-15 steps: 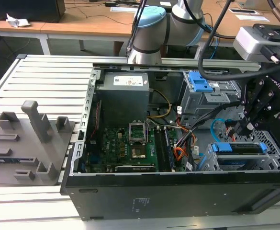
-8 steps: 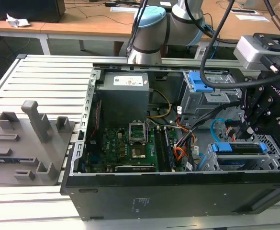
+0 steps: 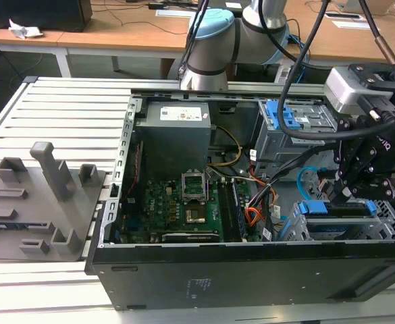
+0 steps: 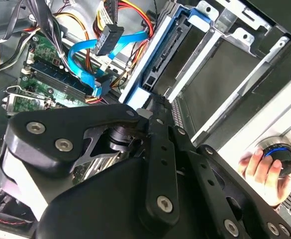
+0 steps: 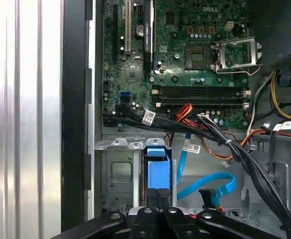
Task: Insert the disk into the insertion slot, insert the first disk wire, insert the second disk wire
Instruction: 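Insert the disk into the insertion slot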
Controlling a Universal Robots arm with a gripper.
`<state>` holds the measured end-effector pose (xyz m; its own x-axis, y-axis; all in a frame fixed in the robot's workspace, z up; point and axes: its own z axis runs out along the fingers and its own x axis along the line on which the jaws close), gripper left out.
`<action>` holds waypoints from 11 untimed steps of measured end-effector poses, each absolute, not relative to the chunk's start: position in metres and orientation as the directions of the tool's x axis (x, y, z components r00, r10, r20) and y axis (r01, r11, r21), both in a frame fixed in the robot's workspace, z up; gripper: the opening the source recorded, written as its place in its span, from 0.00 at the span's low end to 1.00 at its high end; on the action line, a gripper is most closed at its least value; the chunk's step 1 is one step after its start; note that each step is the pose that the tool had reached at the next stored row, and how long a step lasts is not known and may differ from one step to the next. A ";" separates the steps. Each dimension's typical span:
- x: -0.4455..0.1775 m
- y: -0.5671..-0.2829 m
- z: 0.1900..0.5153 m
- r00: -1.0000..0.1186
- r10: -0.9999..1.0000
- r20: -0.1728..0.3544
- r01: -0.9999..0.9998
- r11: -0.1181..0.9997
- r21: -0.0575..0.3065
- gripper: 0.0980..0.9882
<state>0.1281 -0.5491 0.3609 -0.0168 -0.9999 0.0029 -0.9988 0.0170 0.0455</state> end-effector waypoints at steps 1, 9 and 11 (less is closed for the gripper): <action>0.128 -0.549 0.359 -0.017 -1.000 0.003 -0.999 0.017 0.046 0.01; 0.128 -0.549 0.339 -0.017 -1.000 0.003 -0.999 0.017 0.046 0.01; 0.128 -0.549 0.334 -0.017 -1.000 0.004 -0.999 0.017 0.046 0.01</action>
<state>0.1282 -0.5491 0.3340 -0.0169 -0.9998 0.0040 -0.9988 0.0171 0.0455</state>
